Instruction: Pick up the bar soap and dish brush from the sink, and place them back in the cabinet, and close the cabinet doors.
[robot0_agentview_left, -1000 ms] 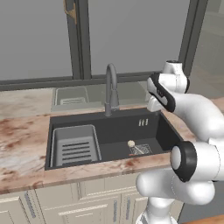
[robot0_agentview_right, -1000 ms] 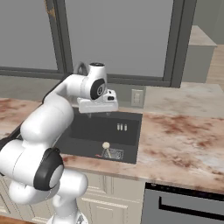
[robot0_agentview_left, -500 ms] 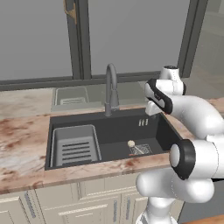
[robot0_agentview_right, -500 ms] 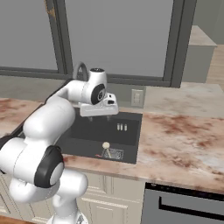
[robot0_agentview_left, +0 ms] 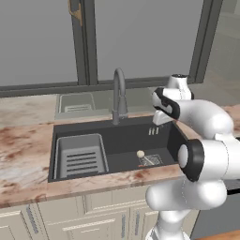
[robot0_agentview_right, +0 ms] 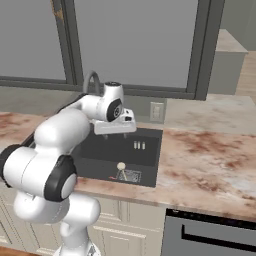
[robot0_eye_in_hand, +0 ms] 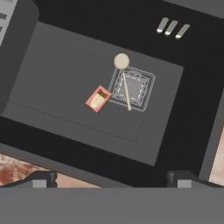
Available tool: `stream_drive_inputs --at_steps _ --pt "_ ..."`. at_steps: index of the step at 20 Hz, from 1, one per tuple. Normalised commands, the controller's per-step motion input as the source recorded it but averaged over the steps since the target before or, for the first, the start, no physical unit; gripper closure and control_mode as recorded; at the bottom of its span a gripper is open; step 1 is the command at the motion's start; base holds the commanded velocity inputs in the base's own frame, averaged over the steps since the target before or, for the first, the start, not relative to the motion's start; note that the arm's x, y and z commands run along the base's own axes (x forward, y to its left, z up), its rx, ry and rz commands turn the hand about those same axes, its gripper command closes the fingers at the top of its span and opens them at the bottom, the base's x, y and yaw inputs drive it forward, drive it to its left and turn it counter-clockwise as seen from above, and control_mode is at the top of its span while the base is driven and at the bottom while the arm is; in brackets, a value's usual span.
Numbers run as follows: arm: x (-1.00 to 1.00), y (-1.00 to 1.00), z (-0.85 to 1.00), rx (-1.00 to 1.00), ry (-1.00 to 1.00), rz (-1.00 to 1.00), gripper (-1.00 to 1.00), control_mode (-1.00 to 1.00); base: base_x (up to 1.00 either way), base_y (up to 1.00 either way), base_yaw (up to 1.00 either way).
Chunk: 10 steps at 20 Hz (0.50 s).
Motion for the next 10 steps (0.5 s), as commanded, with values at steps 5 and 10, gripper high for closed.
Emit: stream_drive_inputs --at_steps 5,10 --pt "0.29 0.03 -0.28 0.00 0.00 0.00 -1.00 -1.00 0.00 0.00 0.00" --pt "0.25 0.00 -0.29 0.00 0.00 0.00 -1.00 -1.00 0.00 0.00 0.00"
